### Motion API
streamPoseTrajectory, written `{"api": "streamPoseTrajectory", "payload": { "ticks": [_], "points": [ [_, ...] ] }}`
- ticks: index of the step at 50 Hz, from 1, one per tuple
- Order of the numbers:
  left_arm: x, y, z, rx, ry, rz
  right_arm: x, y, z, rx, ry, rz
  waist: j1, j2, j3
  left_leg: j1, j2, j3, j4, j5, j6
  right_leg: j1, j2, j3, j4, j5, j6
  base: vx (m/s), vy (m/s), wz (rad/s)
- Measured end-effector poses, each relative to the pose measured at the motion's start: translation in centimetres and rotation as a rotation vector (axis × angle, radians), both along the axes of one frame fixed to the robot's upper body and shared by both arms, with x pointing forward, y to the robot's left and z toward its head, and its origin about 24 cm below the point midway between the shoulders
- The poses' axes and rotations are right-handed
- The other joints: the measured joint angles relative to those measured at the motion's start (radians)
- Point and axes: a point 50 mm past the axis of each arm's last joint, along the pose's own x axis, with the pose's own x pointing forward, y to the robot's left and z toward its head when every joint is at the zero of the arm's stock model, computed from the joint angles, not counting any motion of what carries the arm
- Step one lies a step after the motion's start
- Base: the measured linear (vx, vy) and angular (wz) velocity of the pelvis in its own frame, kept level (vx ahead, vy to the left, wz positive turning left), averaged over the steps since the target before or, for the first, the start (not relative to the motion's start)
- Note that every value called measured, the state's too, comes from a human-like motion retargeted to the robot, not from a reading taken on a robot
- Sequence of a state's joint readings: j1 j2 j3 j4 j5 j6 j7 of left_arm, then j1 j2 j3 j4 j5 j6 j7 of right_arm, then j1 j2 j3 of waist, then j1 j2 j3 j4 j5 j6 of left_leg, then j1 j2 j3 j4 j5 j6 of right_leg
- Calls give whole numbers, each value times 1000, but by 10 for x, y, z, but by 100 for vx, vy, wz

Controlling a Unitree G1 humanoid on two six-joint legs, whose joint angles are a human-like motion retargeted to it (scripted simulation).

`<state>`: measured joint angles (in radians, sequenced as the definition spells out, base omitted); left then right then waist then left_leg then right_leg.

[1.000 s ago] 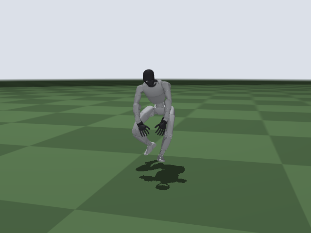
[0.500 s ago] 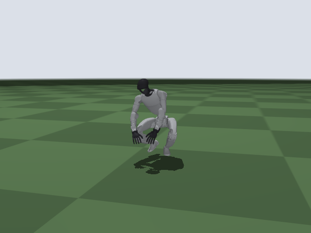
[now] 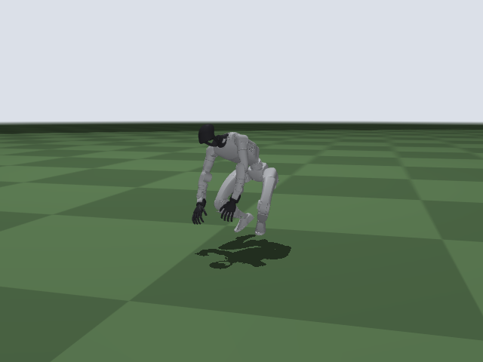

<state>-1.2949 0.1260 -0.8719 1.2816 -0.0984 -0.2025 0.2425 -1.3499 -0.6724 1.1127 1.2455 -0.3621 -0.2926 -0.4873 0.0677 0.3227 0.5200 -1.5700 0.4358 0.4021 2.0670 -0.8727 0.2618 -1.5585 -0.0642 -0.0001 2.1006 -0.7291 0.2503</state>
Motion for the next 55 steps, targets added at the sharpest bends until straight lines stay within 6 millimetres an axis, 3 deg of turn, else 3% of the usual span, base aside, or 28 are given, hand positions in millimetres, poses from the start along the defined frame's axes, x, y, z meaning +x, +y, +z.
{"api": "streamPoseTrajectory", "payload": {
  "ticks": [3, 7, 11, 17, 23, 26, 29, 32, 36, 38, 40, 42, 46, 50, 55],
  "points": [
    [3, 8, 14, -84, -18, 12, 1, 7, 26, 53, -35, 27, 11, 2, -38, 0, -35, 35, -106, 0, 0, -3, -29, -1, -137, 31, 0, 25, 16, -47],
    [-2, 15, -9, -217, 41, 23, -2, 12, 19, 202, -40, 98, 18, -37, -169, 0, -112, 47, -281, 0, 0, -8, -78, -3, -287, 50, -17, 23, 8, -10],
    [-16, 24, -55, -377, 152, 61, -11, 17, -8, 441, -49, 192, 6, -87, -302, 25, -188, 34, -444, 0, 0, -9, -116, -19, -381, 122, -25, 25, 6, -11],
    [-52, 42, -128, -674, 342, 191, -36, 17, -68, 842, -41, 260, -75, -143, -401, 202, -279, -5, -656, 0, -23, -12, -149, -26, -354, 210, -29, 27, 1, -14],
    [-89, 66, -169, -977, 396, 362, -74, 4, -130, 1089, 47, 212, -166, -155, -358, 529, -278, -111, -806, 0, -170, -12, -128, -83, -339, 162, -55, 44, -8, -58],
    [-105, 83, -175, -1105, 343, 441, -97, -9, -157, 1136, 112, 163, -190, -159, -341, 704, -262, -175, -868, 0, -267, -12, -87, -129, -425, 168, -63, 66, -9, -95],
    [-120, 106, -176, -1180, 251, 516, -123, -25, -177, 1139, 169, 120, -193, -154, -364, 840, -249, -247, -894, 17, -361, -12, -20, -179, -567, 222, -63, 82, -9, -105],
    [-133, 133, -170, -1193, 139, 572, -151, -42, -188, 1124, 198, 85, -198, -131, -434, 927, -224, -309, -927, 139, -449, -12, 46, -218, -745, 308, -65, 91, -11, -59],
    [-151, 159, -170, -1142, 65, 623, -197, -57, -205, 1111, 248, 21, -223, -125, -527, 999, -203, -362, -860, 404, -522, 56, 95, -225, -910, 390, -81, 87, -12, 14],
    [-158, 168, -171, -1092, 57, 625, -216, -62, -209, 1103, 279, 0, -222, -127, -550, 1051, -185, -379, -782, 471, -524, 118, 112, -236, -921, 383, -108, 82, -13, 15],
    [-162, 175, -173, -1033, 71, 621, -231, -65, -211, 1089, 318, -11, -213, -125, -569, 1100, -151, -411, -682, 470, -524, 180, 135, -263, -883, 339, -161, 79, -19, -1],
    [-169, 180, -180, -970, 99, 628, -239, -64, -214, 1057, 365, -3, -195, -128, -615, 1090, -127, -420, -551, 420, -480, 197, 151, -274, -801, 253, -225, 75, -15, -17],
    [-169, 192, -194, -811, 183, 667, -241, -64, -210, 952, 453, 43, -164, -130, -642, 1009, -89, -445, -285, 294, -374, 274, 187, -288, -676, 45, -326, 69, -12, -4],
    [-169, 205, -217, -735, 318, 776, -229, -68, -208, 903, 524, 35, -132, -145, -662, 784, -108, -448, -116, 153, -258, 348, 197, -276, -641, -74, -352, 57, -7, 10],
    [-212, 227, -261, -724, 534, 977, -225, -73, -224, 979, 635, -51, -75, -192, -704, 522, -177, -383, -228, 33, -165, 496, 192, -221, -707, -124, -326, 51, -1, -4]
  ]
}}
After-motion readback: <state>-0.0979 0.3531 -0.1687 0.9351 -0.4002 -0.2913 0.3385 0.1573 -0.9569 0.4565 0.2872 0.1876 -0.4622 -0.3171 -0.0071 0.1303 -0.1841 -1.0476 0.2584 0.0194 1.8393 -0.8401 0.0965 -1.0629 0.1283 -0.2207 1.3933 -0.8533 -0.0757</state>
